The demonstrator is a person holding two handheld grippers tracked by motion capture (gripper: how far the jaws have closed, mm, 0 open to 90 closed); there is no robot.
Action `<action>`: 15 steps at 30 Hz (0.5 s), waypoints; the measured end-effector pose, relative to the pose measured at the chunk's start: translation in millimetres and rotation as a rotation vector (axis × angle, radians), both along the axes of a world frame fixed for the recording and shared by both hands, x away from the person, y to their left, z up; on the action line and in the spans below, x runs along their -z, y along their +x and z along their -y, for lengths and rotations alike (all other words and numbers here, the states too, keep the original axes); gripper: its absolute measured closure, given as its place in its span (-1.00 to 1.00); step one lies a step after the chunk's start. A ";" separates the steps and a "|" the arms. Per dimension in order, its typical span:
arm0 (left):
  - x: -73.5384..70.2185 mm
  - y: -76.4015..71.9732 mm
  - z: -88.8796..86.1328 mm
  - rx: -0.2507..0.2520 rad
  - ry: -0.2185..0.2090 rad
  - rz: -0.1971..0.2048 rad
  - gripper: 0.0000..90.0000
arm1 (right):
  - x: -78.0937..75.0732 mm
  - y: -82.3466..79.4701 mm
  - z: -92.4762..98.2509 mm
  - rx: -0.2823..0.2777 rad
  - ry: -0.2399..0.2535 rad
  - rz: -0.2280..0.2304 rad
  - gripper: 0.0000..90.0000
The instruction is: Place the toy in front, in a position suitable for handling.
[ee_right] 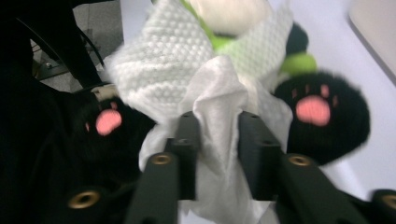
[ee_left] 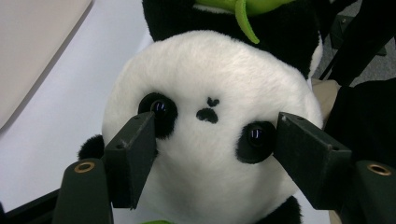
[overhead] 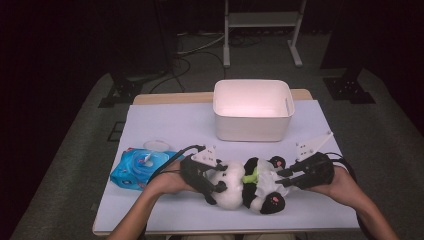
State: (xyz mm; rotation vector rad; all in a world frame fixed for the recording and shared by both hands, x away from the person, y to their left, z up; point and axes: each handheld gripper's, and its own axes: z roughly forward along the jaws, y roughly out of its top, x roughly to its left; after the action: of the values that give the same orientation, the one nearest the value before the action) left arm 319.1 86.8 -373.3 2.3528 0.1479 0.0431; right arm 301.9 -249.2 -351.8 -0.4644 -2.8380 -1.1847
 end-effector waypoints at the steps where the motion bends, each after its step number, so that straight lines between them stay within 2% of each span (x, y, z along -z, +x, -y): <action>1: 0.1 -0.1 -0.1 0.000 -0.001 0.000 -0.35 | -2.4 1.6 -3.2 -0.008 -0.005 0.006 0.36; 5: 0.4 -0.4 -0.1 -0.001 -0.002 -0.001 -0.36 | -8.7 7.3 -14.8 -0.023 -0.003 0.010 0.25; 7: 0.8 -0.9 0.0 -0.003 -0.006 -0.003 -0.36 | -9.9 10.2 -22.3 -0.032 -0.019 0.013 0.21; 12: 1.2 -2.0 -0.7 0.003 -0.006 -0.002 -0.36 | -5.4 17.9 -39.9 -0.056 -0.065 0.002 0.21; 15: 1.9 -3.0 -0.9 0.006 -0.010 -0.004 -0.36 | -0.2 19.3 -43.9 -0.061 -0.083 -0.016 0.29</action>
State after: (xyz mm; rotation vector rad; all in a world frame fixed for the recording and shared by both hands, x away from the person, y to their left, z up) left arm 316.1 87.7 -375.2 2.3438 0.1424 0.0352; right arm 321.1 -205.3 -351.6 -0.3862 -2.8747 -1.0516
